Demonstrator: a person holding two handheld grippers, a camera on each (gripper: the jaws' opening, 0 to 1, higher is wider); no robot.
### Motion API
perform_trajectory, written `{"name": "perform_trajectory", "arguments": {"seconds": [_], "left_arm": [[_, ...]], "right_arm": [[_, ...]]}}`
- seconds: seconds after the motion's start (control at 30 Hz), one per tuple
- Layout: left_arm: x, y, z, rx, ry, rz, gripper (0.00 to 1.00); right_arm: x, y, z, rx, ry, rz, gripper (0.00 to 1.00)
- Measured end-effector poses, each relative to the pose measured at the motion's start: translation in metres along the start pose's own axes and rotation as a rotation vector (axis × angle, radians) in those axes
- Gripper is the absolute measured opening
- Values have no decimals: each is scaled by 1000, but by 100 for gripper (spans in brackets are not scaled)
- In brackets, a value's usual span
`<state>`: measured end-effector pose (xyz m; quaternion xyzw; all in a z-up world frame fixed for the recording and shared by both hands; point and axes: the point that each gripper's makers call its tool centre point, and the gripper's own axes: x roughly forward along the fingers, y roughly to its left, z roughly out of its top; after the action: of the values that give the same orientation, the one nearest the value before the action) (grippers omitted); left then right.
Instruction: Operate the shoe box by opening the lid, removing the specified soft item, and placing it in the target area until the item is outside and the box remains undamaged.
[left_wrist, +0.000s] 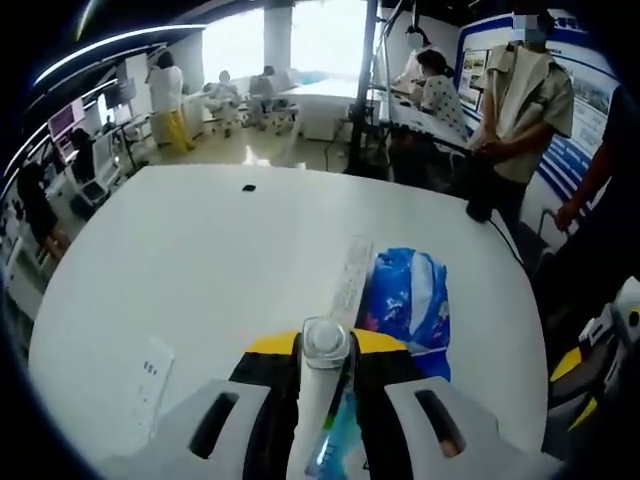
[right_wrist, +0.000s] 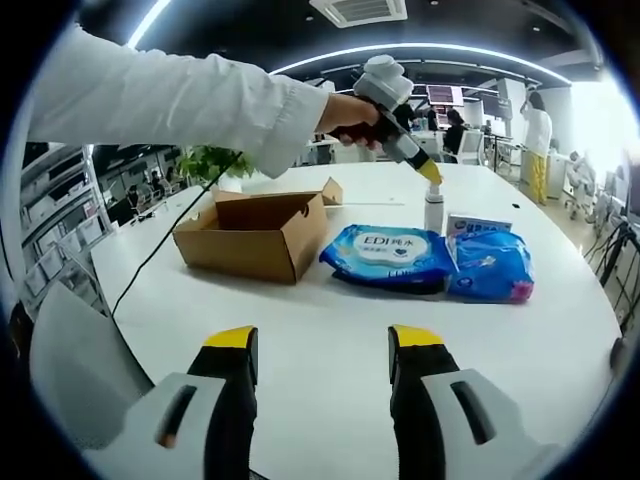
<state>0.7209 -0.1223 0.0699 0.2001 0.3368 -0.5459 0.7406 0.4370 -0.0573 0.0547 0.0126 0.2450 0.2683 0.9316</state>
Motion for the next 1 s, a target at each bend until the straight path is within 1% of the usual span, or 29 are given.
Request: {"name": "perform_trajectory", "arguments": {"seconds": [0.13, 0.27, 0.43, 0.6, 0.8, 0.93, 1.0], "left_arm": [[0, 0, -1, 44, 3, -26, 18], [-1, 4, -2, 41, -4, -27, 18], [-1, 1, -2, 62, -4, -42, 18], [-3, -2, -4, 57, -11, -53, 18], [-5, -2, -5, 58, -10, -51, 18], [-8, 2, -4, 64, -17, -32, 26], [-9, 3, -3, 57, -20, -36, 25]], "right_arm": [[0, 1, -2, 1, 5, 1, 49], [1, 2, -3, 0, 10, 4, 49], [2, 2, -3, 1, 10, 5, 49], [2, 2, -3, 1, 9, 5, 49], [2, 2, -4, 0, 12, 4, 49], [2, 2, -2, -1, 8, 4, 49], [2, 3, -2, -2, 9, 4, 49]]}}
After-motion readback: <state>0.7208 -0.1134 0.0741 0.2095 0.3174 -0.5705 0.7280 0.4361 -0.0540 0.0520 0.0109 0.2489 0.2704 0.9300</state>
